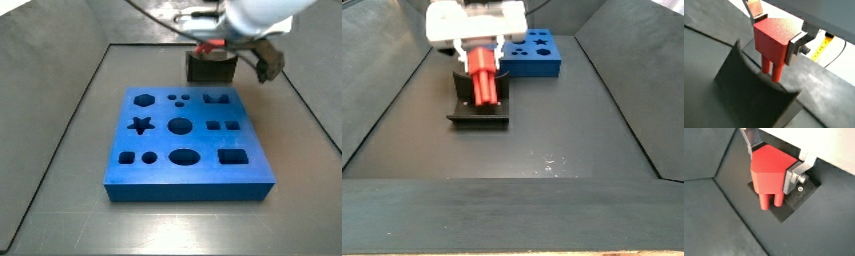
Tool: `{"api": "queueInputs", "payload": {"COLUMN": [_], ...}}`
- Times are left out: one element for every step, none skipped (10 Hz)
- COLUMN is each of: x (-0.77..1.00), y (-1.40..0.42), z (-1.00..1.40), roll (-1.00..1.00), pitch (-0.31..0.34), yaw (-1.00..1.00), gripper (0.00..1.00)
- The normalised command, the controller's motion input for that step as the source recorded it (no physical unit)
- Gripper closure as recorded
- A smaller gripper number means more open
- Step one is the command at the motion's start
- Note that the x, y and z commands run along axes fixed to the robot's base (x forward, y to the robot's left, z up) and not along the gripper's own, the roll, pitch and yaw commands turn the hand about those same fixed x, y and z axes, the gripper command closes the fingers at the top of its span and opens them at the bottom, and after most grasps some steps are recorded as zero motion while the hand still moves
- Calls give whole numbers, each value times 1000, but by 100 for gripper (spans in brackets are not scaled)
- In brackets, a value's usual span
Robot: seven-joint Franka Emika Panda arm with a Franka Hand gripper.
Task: Pick up the 3 prong object. Move up. Rotate the 3 prong object. Place the 3 prong object on the fixture. Regrasp the 3 prong object. Move to above the board. Insert the 3 prong object.
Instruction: Move to above the board.
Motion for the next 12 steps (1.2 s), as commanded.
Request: {"api": "queueInputs", "payload": {"x": [-123,-125,-127,-128,-128,-129,-125,-118,-111,-106,-85,-61], "y": [-120,-119,-111,-108,-100,-96,-89,-81,-72,-68,-49,-34], "z": [1000,1000,1000,1000,1000,1000,1000,1000,1000,1000,884,720], "roll": [30,22,13,11,-1,-5,-9,-15,-23,-28,-37,-44], "pitch": [-172,-184,-188,-179,-146,-111,-57,-13,42,68,113,130], "yaw": [130,103,33,7,-33,-62,-94,-109,-106,-100,-69,-40], "gripper": [100,100,100,100,100,100,100,100,100,100,100,100]}}
